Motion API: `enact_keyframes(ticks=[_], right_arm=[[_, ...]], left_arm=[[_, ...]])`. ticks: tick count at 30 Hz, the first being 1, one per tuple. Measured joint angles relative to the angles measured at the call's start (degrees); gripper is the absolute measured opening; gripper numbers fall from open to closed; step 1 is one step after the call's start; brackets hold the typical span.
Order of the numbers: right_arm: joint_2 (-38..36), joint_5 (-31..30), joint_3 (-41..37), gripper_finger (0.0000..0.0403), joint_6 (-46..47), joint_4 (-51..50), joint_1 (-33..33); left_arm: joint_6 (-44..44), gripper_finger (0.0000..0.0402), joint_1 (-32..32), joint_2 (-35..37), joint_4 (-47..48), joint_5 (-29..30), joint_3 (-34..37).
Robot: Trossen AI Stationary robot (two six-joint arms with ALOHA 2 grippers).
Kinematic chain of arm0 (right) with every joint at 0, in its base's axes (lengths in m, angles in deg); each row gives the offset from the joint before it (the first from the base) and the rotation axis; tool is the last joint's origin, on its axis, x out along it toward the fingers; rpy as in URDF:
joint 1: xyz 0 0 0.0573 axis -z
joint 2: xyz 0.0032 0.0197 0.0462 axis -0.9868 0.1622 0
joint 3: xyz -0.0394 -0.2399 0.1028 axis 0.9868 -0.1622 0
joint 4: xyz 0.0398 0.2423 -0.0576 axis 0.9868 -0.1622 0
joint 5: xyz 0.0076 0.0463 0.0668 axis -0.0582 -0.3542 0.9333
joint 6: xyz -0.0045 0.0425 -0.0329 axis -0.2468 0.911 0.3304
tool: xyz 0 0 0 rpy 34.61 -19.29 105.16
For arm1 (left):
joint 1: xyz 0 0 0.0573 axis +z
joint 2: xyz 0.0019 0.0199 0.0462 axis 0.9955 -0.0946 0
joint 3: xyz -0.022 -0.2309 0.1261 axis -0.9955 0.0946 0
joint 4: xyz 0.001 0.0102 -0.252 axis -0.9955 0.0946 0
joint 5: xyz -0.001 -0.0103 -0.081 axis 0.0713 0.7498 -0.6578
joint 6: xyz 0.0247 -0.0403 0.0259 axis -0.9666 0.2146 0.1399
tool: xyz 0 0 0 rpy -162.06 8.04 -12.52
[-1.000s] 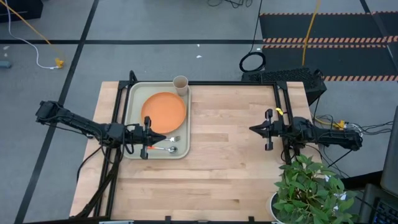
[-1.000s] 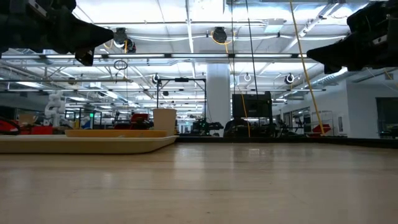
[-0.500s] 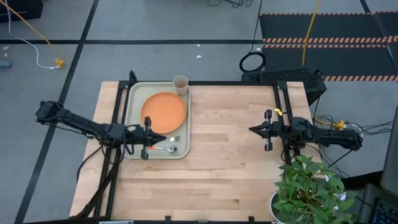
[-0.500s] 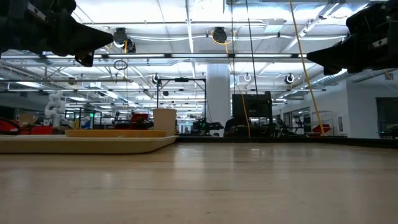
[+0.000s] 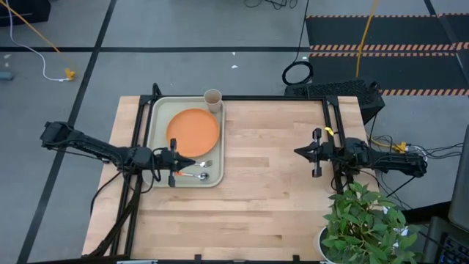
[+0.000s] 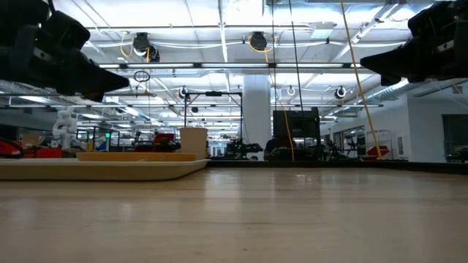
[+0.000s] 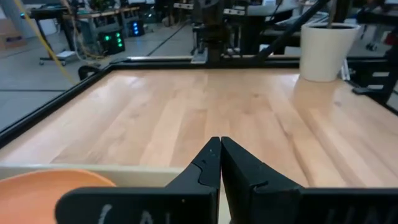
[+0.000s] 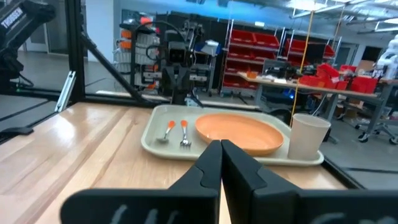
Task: Pick and place plate/cup/fork/spoon on tray
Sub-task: Return to Home Position
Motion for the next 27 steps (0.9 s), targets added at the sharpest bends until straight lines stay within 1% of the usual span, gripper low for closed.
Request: enact_keyframes(ticks=[3,6,12,27], right_arm=[[0.02,-0.02,0.0,0.0,0.0,0.76,0.0],[0.0,-0.03,0.0,0.0,0.0,1.01,0.0],[0.0,-0.02,0.0,0.0,0.0,1.22,0.0],[0.0,-0.02,0.0,0.0,0.0,1.33,0.0]], left_arm=[[-0.78,0.0014,0.3,0.02,-0.96,-2.2,0.0],[-2.34,0.0014,0.29,1.23,-2.19,-2.46,0.0],[-4.56,0.0014,0.27,6.65,-1.25,-2.48,0.0],[-6.97,0.0014,0.27,26.06,13.32,-2.5,0.0]])
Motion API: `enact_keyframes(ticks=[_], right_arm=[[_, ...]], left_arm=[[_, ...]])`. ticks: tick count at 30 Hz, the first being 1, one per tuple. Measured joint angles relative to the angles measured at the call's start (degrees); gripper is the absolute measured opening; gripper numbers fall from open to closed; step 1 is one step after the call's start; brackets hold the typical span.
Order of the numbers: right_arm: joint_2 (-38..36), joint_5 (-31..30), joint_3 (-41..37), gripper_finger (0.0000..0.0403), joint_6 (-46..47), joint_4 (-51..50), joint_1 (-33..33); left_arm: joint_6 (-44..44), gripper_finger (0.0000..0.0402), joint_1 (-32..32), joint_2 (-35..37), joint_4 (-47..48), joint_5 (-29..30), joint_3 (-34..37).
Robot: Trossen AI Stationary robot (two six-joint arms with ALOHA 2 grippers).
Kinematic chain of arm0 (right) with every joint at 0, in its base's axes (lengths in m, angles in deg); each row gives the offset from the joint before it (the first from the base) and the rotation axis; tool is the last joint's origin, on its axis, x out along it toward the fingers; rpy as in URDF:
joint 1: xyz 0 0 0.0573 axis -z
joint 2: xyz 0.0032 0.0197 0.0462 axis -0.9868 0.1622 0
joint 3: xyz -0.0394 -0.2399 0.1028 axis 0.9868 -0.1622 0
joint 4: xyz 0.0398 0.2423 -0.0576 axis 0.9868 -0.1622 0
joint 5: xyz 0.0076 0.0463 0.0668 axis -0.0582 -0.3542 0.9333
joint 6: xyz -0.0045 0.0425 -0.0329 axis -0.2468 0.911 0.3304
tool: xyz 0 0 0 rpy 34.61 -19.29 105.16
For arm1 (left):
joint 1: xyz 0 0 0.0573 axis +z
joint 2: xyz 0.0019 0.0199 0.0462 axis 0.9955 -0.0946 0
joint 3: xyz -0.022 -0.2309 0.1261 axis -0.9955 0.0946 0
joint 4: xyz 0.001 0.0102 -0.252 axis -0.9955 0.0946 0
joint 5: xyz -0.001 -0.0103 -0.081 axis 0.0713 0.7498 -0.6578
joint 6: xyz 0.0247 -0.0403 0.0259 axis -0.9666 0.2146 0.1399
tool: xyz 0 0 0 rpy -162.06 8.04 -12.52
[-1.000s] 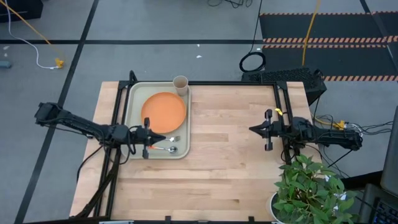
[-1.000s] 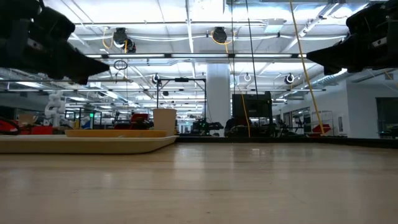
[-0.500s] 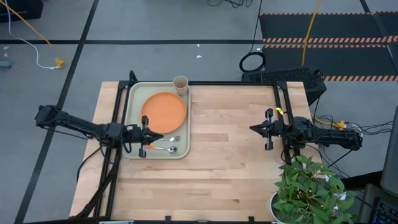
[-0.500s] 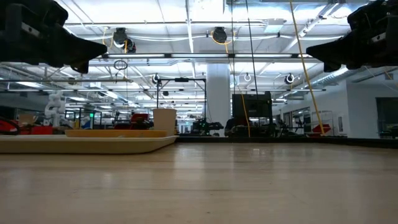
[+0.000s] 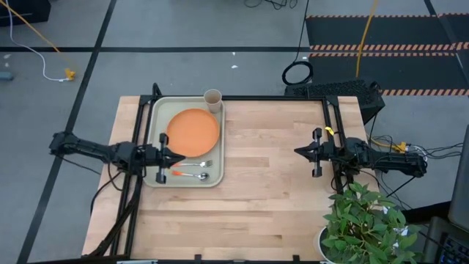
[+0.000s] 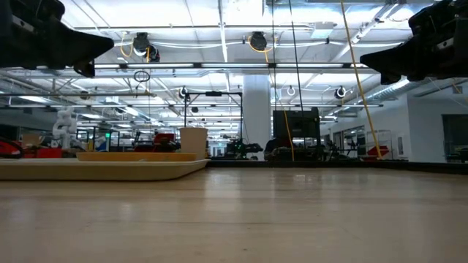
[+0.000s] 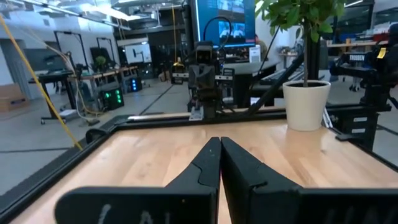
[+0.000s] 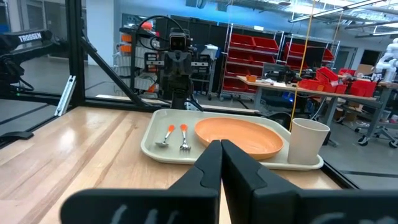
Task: Pick and place plate/cup/fork/spoon on tray
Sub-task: Return to Home Position
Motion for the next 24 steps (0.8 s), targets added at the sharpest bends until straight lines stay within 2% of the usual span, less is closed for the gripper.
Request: enact_keyframes(ticks=[15,24], right_arm=[[-0.02,0.02,0.0,0.0,0.0,0.02,0.0],[-0.02,0.02,0.0,0.0,0.02,0.11,-0.01]], left_arm=[[0.49,0.0014,0.0,13.37,15.55,0.07,0.0],[-0.68,0.0014,0.0,14.2,17.14,0.07,-0.07]])
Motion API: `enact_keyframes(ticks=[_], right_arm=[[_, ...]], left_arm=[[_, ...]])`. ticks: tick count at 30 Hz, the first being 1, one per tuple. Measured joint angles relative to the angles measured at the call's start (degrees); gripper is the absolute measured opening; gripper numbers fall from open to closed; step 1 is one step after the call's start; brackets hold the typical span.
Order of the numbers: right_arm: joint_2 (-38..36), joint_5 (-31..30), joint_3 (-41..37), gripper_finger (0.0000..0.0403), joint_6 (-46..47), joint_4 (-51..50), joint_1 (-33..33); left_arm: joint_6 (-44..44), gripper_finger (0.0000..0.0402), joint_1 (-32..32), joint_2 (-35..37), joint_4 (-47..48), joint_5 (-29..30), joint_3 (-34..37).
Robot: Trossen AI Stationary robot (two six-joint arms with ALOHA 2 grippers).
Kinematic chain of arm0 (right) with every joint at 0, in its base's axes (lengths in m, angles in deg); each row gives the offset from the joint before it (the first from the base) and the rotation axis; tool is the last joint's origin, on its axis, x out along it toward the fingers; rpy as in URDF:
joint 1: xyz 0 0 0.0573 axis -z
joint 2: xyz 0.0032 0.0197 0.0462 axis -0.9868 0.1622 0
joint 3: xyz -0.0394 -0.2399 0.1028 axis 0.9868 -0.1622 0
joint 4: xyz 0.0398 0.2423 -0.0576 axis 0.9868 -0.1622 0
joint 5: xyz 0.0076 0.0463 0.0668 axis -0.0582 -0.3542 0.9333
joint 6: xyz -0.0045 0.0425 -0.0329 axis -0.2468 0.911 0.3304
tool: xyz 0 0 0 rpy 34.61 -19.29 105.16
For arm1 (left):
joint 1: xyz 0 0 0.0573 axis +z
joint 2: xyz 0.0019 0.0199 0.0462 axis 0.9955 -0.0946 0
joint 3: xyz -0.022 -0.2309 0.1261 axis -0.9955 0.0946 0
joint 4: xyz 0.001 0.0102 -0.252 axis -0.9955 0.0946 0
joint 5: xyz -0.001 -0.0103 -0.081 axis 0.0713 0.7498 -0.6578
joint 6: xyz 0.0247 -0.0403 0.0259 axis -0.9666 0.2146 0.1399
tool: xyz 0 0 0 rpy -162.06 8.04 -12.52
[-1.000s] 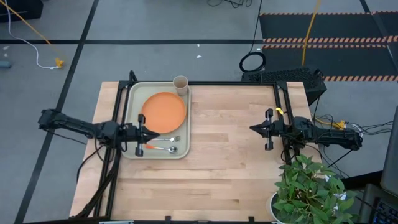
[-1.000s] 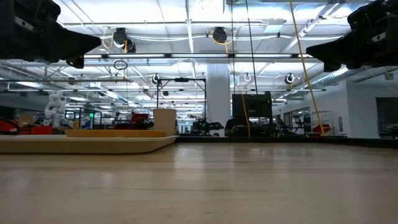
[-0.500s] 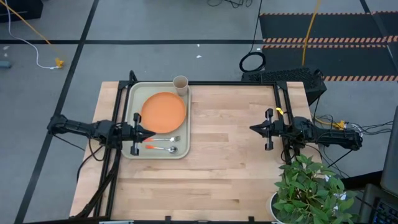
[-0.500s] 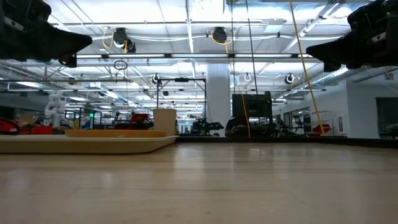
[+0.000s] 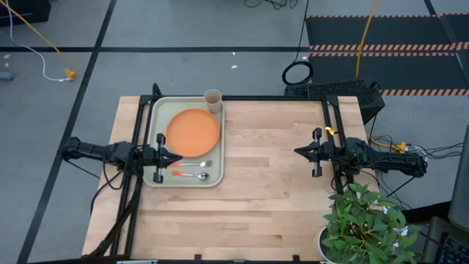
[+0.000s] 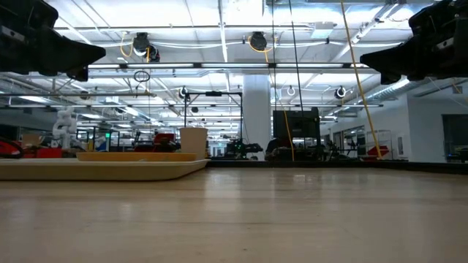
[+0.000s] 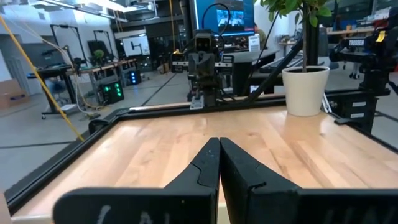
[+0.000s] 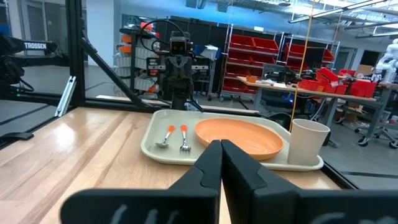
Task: Pick and place plate/cup/fork/spoon on tray
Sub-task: Return to Home Position
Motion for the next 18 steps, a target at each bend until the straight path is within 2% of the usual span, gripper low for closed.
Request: enact_keyframes(ticks=[11,18], right_arm=[[0.0,0.0,0.0,0.0,-0.02,-0.05,-0.01],[0.0,0.02,0.02,0.0,0.0,-0.07,-0.01]], left_arm=[[-1.7,0.0014,3.25,0.0,0.42,-0.51,-0.02],[-0.48,0.0014,6.19,0.0,0.78,-4.55,-0.02]])
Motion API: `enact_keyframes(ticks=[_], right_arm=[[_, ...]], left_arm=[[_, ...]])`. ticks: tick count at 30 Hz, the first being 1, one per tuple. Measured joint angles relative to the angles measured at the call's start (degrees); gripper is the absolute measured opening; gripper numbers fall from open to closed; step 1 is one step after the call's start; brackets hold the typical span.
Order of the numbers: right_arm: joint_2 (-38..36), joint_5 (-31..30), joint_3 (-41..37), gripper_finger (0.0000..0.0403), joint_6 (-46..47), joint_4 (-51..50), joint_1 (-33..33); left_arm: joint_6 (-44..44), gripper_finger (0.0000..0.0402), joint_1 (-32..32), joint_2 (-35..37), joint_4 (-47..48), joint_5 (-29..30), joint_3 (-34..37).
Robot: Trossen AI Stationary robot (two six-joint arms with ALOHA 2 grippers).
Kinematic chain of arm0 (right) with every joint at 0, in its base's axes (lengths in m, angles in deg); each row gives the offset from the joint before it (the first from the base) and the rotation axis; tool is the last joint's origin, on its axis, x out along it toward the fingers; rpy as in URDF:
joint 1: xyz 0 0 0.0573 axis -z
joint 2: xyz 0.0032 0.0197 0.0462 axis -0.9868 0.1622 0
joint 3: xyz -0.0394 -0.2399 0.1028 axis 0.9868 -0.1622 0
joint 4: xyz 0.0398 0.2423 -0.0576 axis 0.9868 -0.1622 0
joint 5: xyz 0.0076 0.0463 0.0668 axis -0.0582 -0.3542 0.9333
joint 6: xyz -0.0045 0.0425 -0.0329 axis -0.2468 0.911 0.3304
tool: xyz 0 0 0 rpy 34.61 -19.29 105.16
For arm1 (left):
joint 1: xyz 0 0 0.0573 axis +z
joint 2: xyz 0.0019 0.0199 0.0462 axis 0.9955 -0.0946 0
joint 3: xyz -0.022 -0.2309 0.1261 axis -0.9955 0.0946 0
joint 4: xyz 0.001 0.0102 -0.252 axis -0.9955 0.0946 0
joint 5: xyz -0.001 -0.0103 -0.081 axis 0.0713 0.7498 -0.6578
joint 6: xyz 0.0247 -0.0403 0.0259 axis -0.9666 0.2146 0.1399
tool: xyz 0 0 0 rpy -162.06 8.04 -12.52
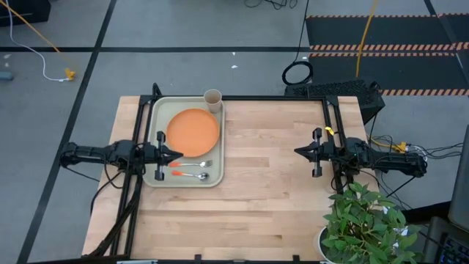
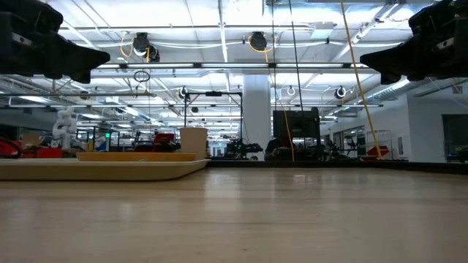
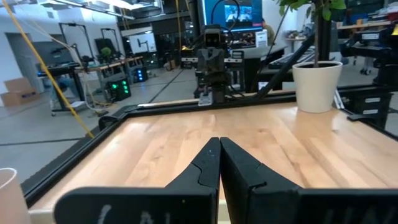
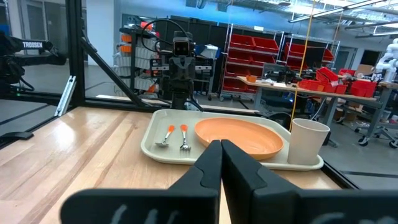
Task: Pick and place plate/cup/fork/spoon on tray
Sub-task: Return to Home Position
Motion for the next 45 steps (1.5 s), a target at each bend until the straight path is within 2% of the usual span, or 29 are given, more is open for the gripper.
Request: enact_keyframes(ticks=[20,45], right_arm=[[0.0,0.0,0.0,0.0,-0.01,0.0,0.02],[0.0,-0.02,0.0,0.0,0.0,-0.02,0.02]], left_arm=[[-2.78,0.0014,0.57,0.0,-0.13,-0.9,0.04],[-0.79,0.0014,0.57,0.0,-0.89,-0.85,0.13]])
